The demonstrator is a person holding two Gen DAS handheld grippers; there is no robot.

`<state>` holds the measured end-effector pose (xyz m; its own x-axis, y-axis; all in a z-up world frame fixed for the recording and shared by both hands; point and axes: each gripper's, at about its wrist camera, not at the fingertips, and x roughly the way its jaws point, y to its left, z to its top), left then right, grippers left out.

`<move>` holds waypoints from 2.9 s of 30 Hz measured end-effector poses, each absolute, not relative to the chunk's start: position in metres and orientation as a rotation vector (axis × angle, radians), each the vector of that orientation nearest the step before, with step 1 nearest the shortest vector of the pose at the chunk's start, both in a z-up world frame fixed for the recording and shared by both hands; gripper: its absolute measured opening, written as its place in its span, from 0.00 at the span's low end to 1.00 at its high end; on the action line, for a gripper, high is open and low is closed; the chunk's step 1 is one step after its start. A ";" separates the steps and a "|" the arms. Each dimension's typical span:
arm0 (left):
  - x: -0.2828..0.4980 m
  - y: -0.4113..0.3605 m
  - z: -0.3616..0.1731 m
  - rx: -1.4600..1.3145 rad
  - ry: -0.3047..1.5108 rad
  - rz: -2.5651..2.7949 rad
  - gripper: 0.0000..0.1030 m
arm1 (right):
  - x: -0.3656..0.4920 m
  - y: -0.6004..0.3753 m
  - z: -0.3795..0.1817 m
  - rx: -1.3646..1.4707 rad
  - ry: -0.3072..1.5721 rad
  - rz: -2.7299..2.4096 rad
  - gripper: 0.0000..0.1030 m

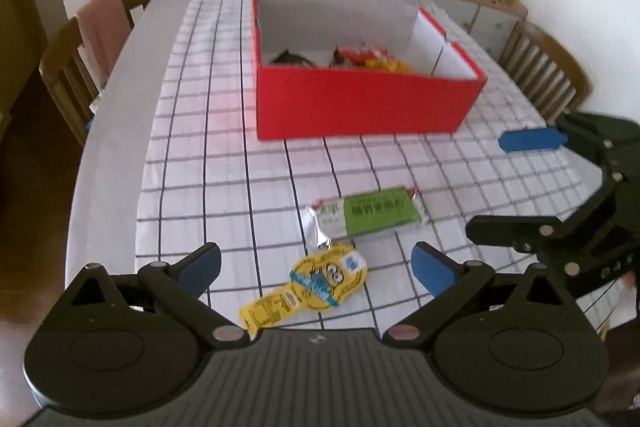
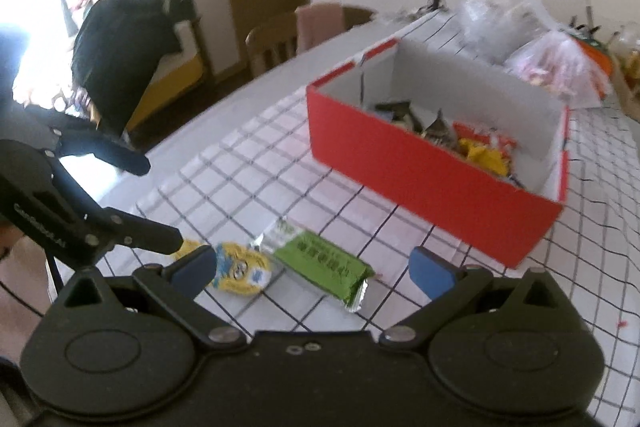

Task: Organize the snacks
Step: 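Move both tools back toward the yellow pouch and green cake, then grasp the green-wrapped cake with the right tool while the left tool grasps the yellow Minion pouch, then carry both snacks over the red box and open both tools to drop them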

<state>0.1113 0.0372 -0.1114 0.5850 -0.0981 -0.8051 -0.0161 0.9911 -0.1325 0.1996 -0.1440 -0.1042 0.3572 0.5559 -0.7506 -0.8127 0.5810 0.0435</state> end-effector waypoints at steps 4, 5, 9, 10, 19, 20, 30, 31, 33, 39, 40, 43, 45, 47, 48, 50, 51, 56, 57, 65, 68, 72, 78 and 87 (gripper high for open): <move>0.118 0.033 -0.130 -0.107 0.991 -0.044 0.99 | 0.215 -0.135 -0.125 -0.441 0.837 0.939 1.00; 0.120 0.032 -0.135 -0.104 1.004 -0.042 0.99 | 0.218 -0.133 -0.129 -0.461 0.842 0.949 0.99; 0.128 0.031 -0.153 -0.098 1.040 -0.024 0.99 | 0.232 -0.120 -0.146 -0.536 0.859 0.992 0.98; 0.130 0.031 -0.157 -0.099 1.049 -0.017 0.99 | 0.234 -0.116 -0.150 -0.561 0.861 1.004 0.98; 0.140 0.031 -0.181 -0.103 1.104 0.005 0.98 | 0.247 -0.088 -0.185 -0.802 0.849 1.176 0.81; 0.141 0.030 -0.183 -0.098 1.112 -0.001 0.98 | 0.249 -0.086 -0.187 -0.805 0.854 1.191 0.80; 0.146 0.025 -0.192 -0.018 1.140 -0.071 0.98 | 0.257 -0.081 -0.185 -0.763 0.853 1.275 0.67; 0.146 0.024 -0.192 0.004 1.140 -0.081 0.98 | 0.257 -0.083 -0.184 -0.751 0.850 1.264 0.62; 0.146 0.021 -0.193 0.037 1.139 -0.104 0.98 | 0.256 -0.085 -0.184 -0.724 0.845 1.236 0.53; 0.145 0.014 -0.194 0.115 1.137 -0.167 0.98 | 0.246 -0.094 -0.184 -0.659 0.836 1.145 0.41; 0.145 0.013 -0.195 0.128 1.137 -0.176 0.98 | 0.245 -0.096 -0.184 -0.648 0.840 1.130 0.41; 0.146 0.010 -0.199 0.153 1.141 -0.200 0.98 | 0.244 -0.102 -0.185 -0.614 0.855 1.091 0.41; 0.149 0.011 -0.203 0.154 1.153 -0.202 0.98 | 0.241 -0.107 -0.185 -0.594 0.865 1.068 0.41; 0.151 0.015 -0.205 0.125 1.156 -0.204 0.98 | 0.238 -0.109 -0.185 -0.578 0.871 1.040 0.41; 0.153 0.017 -0.205 0.118 1.159 -0.204 0.98 | 0.236 -0.111 -0.185 -0.569 0.875 1.024 0.41; 0.155 0.018 -0.206 0.103 1.161 -0.204 0.97 | 0.232 -0.114 -0.186 -0.553 0.878 0.993 0.41; 0.155 0.018 -0.206 0.100 1.159 -0.201 0.97 | 0.230 -0.115 -0.186 -0.545 0.879 0.977 0.41; 0.156 0.020 -0.202 0.067 1.157 -0.164 0.86 | 0.219 -0.118 -0.187 -0.506 0.884 0.888 0.41; 0.155 0.020 -0.201 0.060 1.155 -0.155 0.83 | 0.218 -0.119 -0.187 -0.497 0.886 0.870 0.41; 0.147 0.019 -0.194 0.009 1.138 -0.087 0.65 | 0.209 -0.116 -0.187 -0.457 0.906 0.765 0.40; 0.146 0.021 -0.193 -0.036 1.139 -0.054 0.65 | 0.208 -0.118 -0.186 -0.448 0.911 0.727 0.40; 0.147 0.026 -0.192 -0.089 1.145 0.012 0.65 | 0.210 -0.121 -0.184 -0.421 0.926 0.678 0.40; 0.147 0.037 -0.190 -0.231 1.155 0.065 0.65 | 0.202 -0.124 -0.176 -0.413 0.918 0.648 0.40; 0.140 0.048 -0.186 -0.354 1.167 0.076 0.64 | 0.186 -0.131 -0.155 -0.397 0.901 0.605 0.40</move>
